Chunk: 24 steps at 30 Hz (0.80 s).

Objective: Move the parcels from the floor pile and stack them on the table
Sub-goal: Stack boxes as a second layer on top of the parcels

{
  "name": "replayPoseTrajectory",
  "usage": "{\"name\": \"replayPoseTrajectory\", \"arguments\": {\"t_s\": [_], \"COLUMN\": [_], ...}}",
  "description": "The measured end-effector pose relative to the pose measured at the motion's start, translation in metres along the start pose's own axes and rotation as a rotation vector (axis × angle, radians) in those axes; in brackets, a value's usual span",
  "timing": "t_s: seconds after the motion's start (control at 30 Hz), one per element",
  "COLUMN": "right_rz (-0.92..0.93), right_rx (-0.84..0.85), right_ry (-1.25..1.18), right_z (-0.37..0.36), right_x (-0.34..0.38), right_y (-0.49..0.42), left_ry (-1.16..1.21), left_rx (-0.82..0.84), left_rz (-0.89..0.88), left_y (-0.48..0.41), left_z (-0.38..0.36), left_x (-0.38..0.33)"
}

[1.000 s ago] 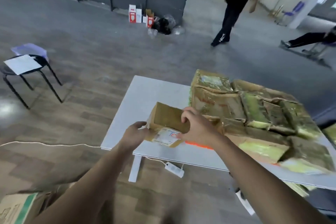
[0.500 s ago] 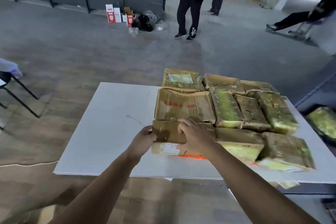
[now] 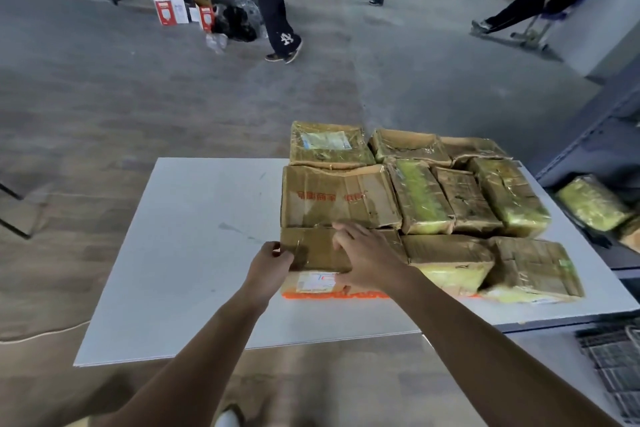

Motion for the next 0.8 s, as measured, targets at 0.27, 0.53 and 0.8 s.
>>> {"name": "replayPoseTrajectory", "arguments": {"t_s": [0.27,0.53,0.8], "right_rz": [-0.092,-0.176,0.006], "right_rx": [-0.088,-0.250,-0.316], "right_ry": [-0.163,-0.202,-0.260], "right_z": [0.015,0.030,0.041], "right_x": [-0.006,-0.024,0.030], "right_y": [0.006,0.021,0.017], "left_ry": [0.010,-0.016,-0.032], "left_rx": [0.006,-0.058,-0.183], "left_rz": [0.017,0.042,0.026], "left_y": [-0.003,0.003,0.029], "left_z": [0.007,0.018,0.036], "left_x": [-0.004,-0.004,-0.006]}}
Point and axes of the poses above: each hand's wrist, its own y-axis away from the middle knuckle, its own z-axis out of the back of the hand, x = y × z, the point moved 10 cm from there along -y, towards the middle knuckle, and after that the axes turned 2 degrees about z, right-handed, at the moved point
